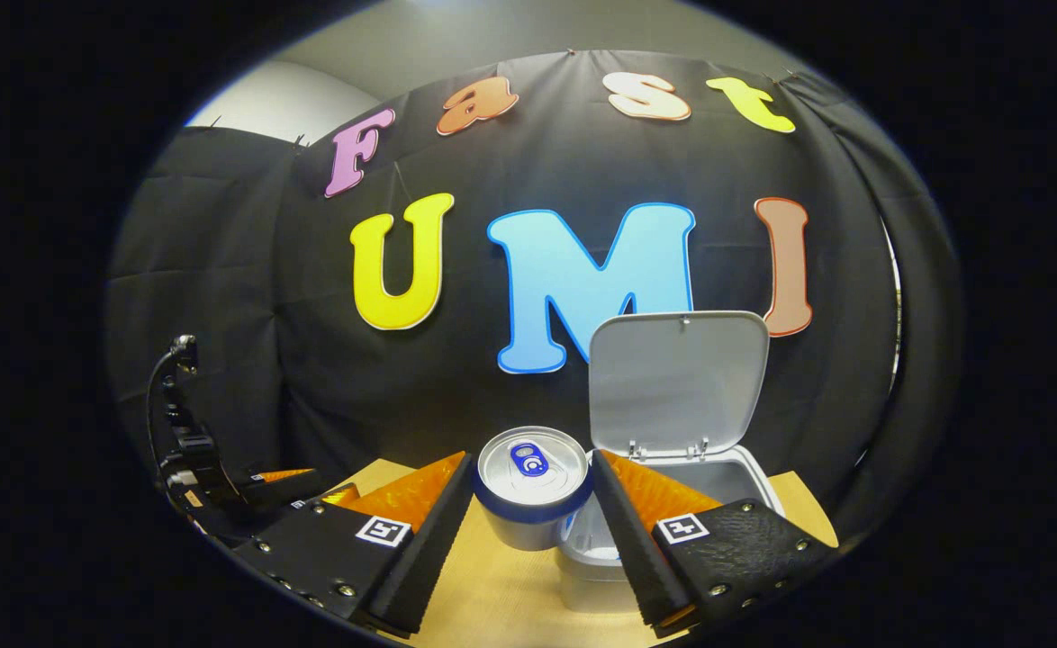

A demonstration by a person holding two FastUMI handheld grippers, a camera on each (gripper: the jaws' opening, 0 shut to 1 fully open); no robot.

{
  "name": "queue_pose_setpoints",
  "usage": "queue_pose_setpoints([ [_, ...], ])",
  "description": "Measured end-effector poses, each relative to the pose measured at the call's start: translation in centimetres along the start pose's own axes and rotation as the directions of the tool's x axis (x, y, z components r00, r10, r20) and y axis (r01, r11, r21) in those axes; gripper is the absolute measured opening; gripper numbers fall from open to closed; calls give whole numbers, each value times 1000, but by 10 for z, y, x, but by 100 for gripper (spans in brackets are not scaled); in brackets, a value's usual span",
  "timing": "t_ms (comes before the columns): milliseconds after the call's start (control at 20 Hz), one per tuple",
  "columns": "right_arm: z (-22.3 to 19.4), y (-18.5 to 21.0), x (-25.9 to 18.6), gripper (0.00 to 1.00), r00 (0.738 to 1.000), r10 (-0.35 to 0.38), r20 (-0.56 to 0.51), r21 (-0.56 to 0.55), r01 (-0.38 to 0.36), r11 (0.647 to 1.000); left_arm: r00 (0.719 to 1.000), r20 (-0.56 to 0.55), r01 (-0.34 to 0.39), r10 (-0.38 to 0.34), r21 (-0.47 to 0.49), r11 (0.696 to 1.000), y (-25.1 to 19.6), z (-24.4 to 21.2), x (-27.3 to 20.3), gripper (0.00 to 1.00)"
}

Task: Press the lid of the desktop garbage bin to open it, pick up the crumpled paper on the desktop and throw it into the bin, then pick up the pop can on the desktop and drop it into the bin, and finally close the garbage bin lid.

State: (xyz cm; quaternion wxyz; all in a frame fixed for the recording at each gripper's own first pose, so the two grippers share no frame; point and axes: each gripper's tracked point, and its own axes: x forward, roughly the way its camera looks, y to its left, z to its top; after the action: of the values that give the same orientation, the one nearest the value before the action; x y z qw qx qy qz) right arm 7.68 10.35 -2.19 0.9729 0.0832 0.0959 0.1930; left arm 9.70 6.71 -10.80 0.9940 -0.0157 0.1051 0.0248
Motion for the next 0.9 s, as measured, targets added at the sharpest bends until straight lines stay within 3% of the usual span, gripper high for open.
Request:
queue_pose_setpoints([
  [300,7,-34,1,84,998,-59,10,-18,59,998,1000,-9,-9,9,-12,1000,-2,-2,2,84],
  [550,-10,-61,13,84,995,-100,-23,-55,99,994,1000,-20,-15,15,-19,1000,-3,-4,2,88],
  [700,-25,-72,24,84,992,-113,-55,-53,110,992,999,-25,-24,23,-15,1000,0,-6,2,84],
  [750,-30,-76,27,84,991,-118,-66,-57,115,992,999,-27,-28,27,-12,1000,2,-6,2,88],
  [800,-36,-80,31,84,989,-124,-80,-60,119,991,999,-29,-31,30,-10,999,3,-7,2,81],
  [900,-45,-84,39,84,987,-126,-103,-57,120,991,999,-33,-39,39,-10,999,6,-9,3,81],
])
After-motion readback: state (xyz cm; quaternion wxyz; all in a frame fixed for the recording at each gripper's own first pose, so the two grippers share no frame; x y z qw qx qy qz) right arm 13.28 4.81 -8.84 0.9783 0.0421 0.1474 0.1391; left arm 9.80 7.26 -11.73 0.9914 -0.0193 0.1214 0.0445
